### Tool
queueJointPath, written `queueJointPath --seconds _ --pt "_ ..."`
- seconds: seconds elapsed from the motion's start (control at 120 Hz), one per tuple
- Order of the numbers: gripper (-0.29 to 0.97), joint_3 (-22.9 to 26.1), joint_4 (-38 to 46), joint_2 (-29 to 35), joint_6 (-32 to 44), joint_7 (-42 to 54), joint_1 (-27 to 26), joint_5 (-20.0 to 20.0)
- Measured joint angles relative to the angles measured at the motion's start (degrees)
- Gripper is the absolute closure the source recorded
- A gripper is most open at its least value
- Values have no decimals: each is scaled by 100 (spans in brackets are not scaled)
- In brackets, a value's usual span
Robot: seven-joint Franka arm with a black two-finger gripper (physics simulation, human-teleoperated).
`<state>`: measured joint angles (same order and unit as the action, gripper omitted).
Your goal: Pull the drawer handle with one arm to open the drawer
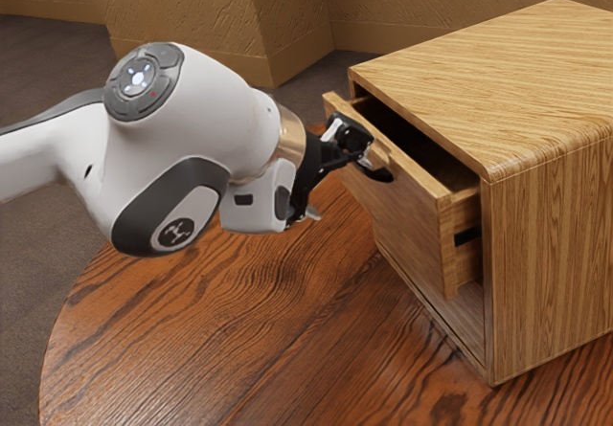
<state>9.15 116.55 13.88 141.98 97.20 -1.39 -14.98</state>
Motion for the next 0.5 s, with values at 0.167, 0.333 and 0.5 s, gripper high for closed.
queueJointPath --seconds 0.167,0.333,0.5 --pt "4 -70 155 222 -16 4 6 -1" --pt "3 -94 325 325 -25 5 7 4" --pt "-1 -93 555 497 -26 10 62 -1"
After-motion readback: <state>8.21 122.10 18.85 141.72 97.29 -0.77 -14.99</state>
